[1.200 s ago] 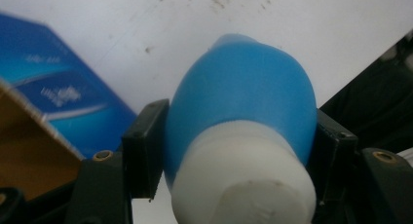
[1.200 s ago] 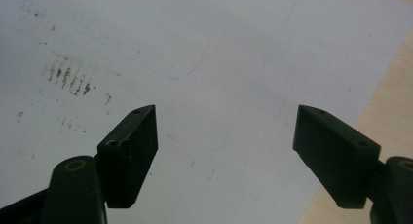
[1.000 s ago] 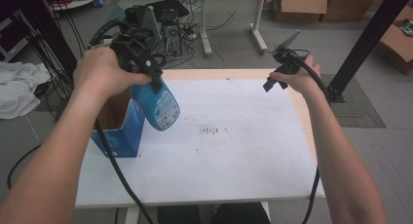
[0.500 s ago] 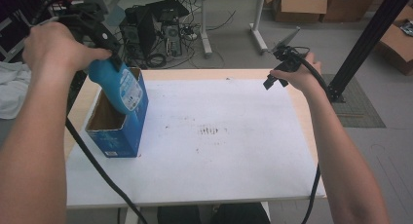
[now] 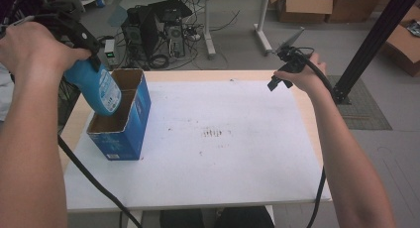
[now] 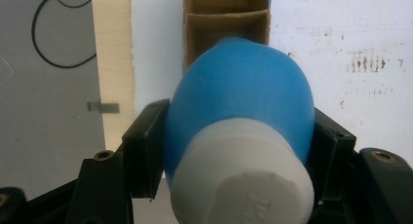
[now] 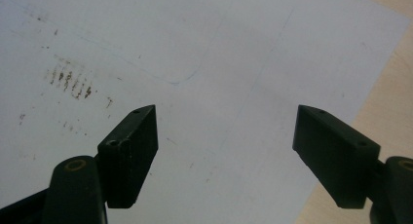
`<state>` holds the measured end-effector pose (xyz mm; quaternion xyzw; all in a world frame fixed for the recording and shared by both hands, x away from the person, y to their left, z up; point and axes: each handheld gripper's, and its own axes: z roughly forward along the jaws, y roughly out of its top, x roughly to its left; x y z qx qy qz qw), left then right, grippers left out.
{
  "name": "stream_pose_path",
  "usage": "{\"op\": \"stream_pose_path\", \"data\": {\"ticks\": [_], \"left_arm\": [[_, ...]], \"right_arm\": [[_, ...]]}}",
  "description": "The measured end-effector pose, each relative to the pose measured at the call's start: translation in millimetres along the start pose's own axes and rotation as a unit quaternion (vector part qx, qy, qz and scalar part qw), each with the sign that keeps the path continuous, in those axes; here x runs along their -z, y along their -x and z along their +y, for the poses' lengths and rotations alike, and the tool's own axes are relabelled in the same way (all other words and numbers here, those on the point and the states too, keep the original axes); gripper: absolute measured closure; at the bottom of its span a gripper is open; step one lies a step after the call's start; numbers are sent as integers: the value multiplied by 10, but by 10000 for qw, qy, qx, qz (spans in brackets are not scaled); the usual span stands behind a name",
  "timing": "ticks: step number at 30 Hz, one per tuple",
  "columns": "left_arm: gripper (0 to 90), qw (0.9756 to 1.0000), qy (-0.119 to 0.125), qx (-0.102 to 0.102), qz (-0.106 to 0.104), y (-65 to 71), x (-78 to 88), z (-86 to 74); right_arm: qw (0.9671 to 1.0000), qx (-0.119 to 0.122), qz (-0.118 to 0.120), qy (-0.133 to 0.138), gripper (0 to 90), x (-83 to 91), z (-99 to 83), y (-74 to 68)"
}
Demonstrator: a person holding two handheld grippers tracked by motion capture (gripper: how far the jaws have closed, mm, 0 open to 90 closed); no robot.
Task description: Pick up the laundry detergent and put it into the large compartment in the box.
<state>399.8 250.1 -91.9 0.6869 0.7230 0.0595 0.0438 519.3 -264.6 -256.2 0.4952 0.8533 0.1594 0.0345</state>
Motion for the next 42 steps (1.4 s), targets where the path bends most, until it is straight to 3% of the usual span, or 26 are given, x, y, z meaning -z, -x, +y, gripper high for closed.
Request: {"op": "stream_pose_path", "data": {"ticks": [8, 19, 42], "left_arm": [[369, 9998, -56, 144, 117, -27, -141, 23], [370, 9992, -330, 164, 161, 42, -584, 80], [372, 9974, -665, 244, 146, 56, -1260, 105]], "right_arm": [[10000, -36, -11, -16, 246, 5, -16, 20], [10000, -14, -21, -35, 243, -22, -9, 6], [10000, -27, 9, -79, 240, -82, -30, 63]]}}
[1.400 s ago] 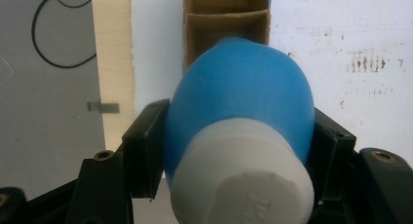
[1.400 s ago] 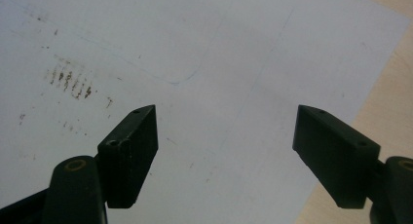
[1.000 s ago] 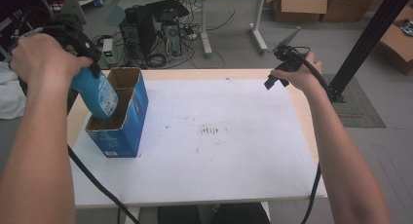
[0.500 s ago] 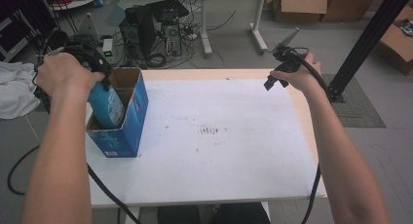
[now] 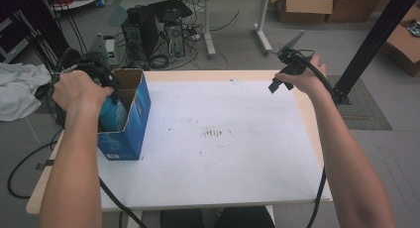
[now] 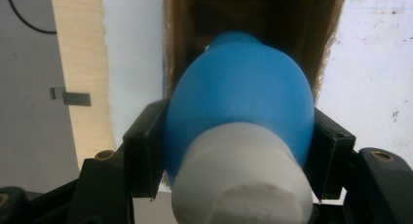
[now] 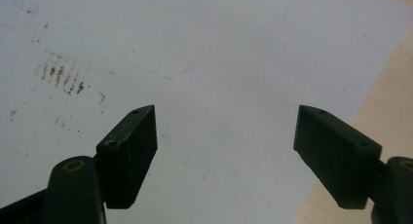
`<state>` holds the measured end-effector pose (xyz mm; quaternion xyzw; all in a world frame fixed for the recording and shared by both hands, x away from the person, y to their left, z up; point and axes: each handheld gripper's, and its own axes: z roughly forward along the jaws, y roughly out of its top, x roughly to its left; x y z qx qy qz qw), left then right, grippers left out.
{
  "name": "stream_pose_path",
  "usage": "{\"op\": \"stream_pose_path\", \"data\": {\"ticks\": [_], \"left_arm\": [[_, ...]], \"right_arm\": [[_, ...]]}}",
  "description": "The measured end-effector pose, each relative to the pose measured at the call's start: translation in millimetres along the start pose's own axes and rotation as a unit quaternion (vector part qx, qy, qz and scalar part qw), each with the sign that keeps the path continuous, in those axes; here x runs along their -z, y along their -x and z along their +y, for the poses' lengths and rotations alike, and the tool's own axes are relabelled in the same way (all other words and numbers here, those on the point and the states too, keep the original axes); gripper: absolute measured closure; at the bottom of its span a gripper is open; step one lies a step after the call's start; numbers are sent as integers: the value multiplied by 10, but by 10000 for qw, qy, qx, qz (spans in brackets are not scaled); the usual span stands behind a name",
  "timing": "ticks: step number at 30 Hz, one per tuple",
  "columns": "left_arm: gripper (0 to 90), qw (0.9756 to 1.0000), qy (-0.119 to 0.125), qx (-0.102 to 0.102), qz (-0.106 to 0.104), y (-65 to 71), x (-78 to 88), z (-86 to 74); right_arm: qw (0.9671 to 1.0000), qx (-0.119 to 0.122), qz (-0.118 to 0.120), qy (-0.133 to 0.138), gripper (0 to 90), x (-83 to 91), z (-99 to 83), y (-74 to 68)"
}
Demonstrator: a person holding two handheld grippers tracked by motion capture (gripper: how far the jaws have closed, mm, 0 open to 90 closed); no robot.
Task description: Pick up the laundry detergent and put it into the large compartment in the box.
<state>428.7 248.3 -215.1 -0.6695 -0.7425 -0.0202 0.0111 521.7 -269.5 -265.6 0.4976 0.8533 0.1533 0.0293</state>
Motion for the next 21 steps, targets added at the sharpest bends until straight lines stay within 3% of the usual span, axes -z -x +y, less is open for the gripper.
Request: {"op": "stream_pose_path", "data": {"ticks": [14, 21], "left_arm": [[372, 9998, -173, -38, 123, 65, -293, 35], [372, 9997, -222, -68, 82, 72, -373, 43]], "right_arm": [[10000, -27, 9, -3, 240, -21, -11, 23], [10000, -12, 5, -23, 241, -33, -11, 29]]}}
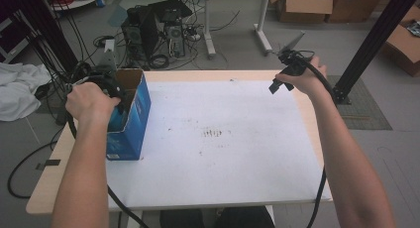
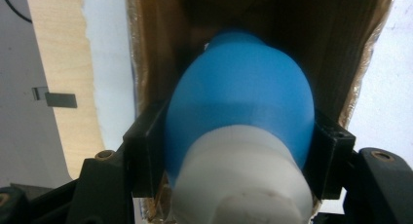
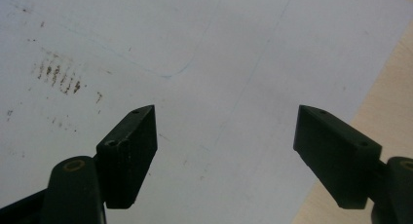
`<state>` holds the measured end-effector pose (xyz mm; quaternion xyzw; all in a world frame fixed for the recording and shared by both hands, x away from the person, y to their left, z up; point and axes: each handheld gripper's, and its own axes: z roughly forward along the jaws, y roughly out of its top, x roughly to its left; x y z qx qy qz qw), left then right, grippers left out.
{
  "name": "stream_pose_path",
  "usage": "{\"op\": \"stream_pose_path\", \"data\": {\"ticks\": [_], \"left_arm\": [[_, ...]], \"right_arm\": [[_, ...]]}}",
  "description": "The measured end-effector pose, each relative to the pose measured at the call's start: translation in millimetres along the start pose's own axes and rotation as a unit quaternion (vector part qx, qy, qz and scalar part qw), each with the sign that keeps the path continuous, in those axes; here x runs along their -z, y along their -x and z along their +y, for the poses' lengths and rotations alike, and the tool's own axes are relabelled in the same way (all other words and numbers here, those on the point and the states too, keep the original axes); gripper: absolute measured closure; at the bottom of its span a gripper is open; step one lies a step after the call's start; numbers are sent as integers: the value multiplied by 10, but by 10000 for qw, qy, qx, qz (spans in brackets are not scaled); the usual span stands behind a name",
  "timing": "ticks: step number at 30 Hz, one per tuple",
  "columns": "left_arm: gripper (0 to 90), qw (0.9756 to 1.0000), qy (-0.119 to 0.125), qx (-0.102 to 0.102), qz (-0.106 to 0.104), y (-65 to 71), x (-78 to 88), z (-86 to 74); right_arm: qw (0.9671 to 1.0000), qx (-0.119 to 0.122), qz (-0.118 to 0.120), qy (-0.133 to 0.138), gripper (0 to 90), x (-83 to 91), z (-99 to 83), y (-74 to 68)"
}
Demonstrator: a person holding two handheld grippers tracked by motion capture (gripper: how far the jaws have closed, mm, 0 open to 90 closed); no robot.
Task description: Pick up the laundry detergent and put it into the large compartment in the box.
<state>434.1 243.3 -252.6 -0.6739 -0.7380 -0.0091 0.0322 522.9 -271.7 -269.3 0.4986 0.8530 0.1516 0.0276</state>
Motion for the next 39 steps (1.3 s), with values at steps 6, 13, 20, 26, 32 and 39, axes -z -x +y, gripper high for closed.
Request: {"op": "stream_pose_path", "data": {"ticks": [6, 13, 20, 26, 32, 39], "left_arm": [[372, 9999, -85, -31, 99, 27, -85, 30], [372, 9999, -132, -11, 45, 5, -145, 40], [371, 9999, -135, -42, 77, 14, -186, 54], [369, 9998, -154, -85, 90, 26, -195, 65], [366, 9998, -136, -99, 91, 32, -201, 69], [361, 9998, -139, -134, 58, 29, -201, 66]], "right_arm": [[10000, 18, -5, 5, 242, -5, 5, -20], [10000, -4, -16, -27, 241, -31, 0, 3], [10000, -46, -13, -28, 242, -38, -9, 31], [10000, -51, -24, -25, 242, -30, -16, 37], [10000, -32, -32, -38, 242, -25, -24, 45], [10000, -43, -53, -51, 242, -27, -23, 33]]}}
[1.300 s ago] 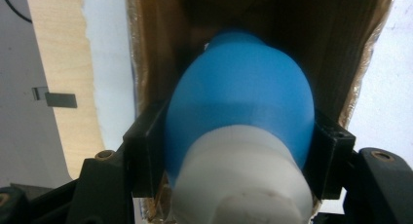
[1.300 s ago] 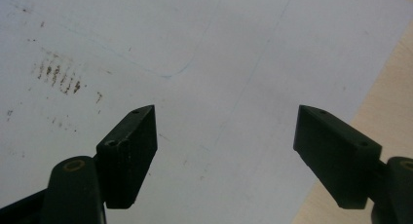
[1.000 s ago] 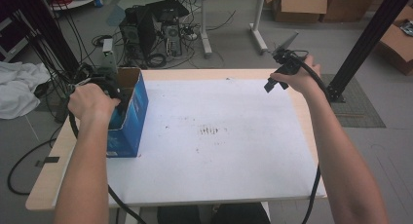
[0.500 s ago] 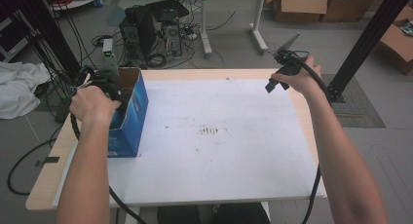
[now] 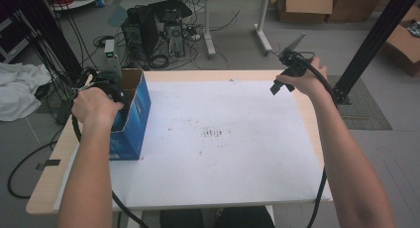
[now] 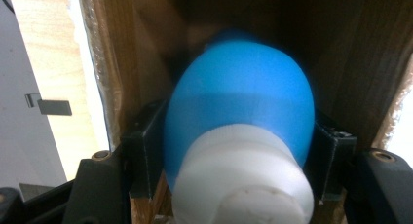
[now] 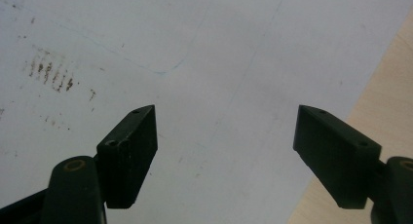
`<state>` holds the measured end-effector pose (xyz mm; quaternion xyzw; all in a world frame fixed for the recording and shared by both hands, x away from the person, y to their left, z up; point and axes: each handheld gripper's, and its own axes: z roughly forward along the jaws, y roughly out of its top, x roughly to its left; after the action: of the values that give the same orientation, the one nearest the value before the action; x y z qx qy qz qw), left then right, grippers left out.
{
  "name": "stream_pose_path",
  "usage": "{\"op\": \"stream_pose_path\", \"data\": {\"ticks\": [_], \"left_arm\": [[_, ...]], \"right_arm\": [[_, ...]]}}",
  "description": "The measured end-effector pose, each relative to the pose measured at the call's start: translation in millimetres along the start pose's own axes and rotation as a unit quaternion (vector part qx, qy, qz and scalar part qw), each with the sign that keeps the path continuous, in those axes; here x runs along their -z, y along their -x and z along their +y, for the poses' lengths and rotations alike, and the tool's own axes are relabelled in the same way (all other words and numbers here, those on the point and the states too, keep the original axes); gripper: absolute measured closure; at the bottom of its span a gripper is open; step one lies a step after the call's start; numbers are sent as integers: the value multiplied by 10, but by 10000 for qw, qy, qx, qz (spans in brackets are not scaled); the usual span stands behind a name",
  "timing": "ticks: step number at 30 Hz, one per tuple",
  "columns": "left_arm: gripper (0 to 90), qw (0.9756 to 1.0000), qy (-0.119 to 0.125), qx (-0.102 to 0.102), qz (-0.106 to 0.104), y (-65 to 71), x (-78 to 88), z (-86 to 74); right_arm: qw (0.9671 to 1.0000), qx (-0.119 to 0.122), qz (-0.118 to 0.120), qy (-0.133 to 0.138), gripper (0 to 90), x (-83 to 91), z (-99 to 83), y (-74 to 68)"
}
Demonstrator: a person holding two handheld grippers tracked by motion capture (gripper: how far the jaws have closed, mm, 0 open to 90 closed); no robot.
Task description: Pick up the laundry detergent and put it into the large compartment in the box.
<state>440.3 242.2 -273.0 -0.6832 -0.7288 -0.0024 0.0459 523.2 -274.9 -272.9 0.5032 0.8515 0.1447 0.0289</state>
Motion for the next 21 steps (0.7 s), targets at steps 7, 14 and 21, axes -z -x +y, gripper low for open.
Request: {"op": "stream_pose_path", "data": {"ticks": [7, 14, 21], "left_arm": [[359, 10000, 30, 4, -15, -3, 10, -5], [335, 10000, 79, -37, 12, 2, 84, -11], [304, 9997, 251, -52, 25, -5, 273, -54]], "right_arm": [[10000, 21, -28, 12, 244, 6, 3, -13], [10000, 22, -16, 27, 244, 11, -1, -9], [10000, 10, 4, 47, 244, 16, -3, -17]]}}
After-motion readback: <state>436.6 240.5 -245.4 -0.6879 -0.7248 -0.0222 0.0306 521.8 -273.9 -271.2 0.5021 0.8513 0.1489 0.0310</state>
